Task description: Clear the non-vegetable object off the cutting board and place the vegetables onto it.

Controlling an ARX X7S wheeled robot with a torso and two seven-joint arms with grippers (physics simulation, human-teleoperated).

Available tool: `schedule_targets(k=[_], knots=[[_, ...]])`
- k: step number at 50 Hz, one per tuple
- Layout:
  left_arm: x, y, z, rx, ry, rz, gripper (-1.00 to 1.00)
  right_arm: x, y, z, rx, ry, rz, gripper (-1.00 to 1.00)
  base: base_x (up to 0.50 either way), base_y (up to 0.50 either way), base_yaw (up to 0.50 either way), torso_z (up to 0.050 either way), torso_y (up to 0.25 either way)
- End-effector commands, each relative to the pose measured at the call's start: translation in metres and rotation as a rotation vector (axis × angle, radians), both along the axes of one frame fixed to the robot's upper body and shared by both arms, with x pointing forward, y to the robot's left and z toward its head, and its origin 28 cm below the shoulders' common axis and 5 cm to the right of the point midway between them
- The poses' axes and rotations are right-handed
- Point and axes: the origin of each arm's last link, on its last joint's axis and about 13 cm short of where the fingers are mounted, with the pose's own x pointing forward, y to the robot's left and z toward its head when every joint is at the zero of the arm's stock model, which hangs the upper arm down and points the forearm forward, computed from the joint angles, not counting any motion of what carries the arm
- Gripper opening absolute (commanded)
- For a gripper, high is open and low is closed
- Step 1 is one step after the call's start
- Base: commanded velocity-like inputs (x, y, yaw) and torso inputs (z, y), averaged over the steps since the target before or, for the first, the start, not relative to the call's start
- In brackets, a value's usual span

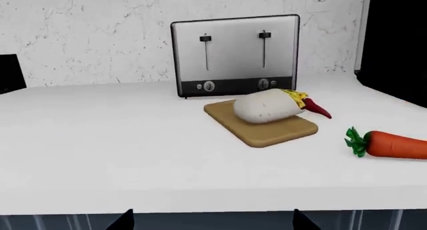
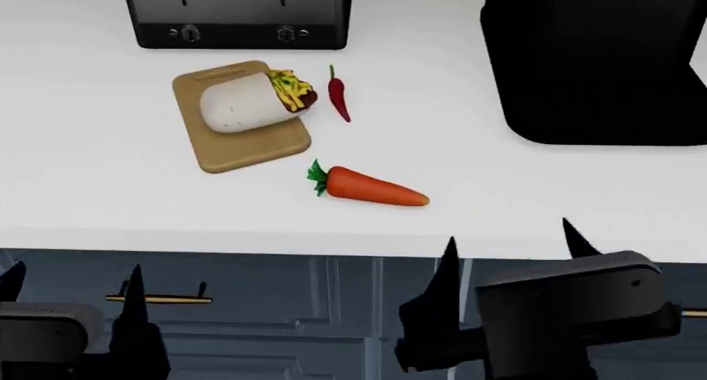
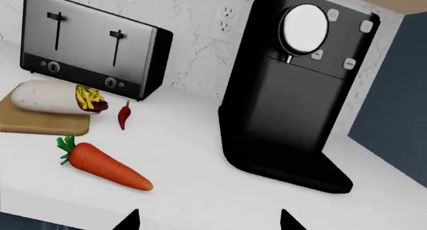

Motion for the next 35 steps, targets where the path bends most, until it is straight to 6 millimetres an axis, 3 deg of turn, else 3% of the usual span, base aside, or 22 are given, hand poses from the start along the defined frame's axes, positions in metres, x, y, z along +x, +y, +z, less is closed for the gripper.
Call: schedule_targets(k=[1, 19, 23, 35], knots=[[0.011, 0.000, 0.045, 0.037, -0.051, 0.012, 1.00, 0.012, -0.012, 0.049, -0.038, -0.021, 0.001, 1.00, 0.00, 0.00, 0.00, 0.000, 0.000], [0.055, 0.008, 0.121, 0.068, -0.153, 0.020, 1.00, 0.040, -0.014, 0.120, -0.101, -0.048, 0.078, 1.00, 0.00, 0.00, 0.00, 0.000, 0.000], [0.062, 0.009, 0.129, 0.083, -0.165, 0.022, 1.00, 0.043, -0.015, 0.126, -0.102, -0.038, 0.082, 1.00, 0.04, 0.00, 0.00, 0.000, 0.000], [0.066, 0.009, 0.143, 0.080, -0.163, 0.004, 1.00, 0.053, -0.015, 0.142, -0.107, -0.034, 0.104, 1.00, 0.50, 0.00, 0.00, 0.000, 0.000]])
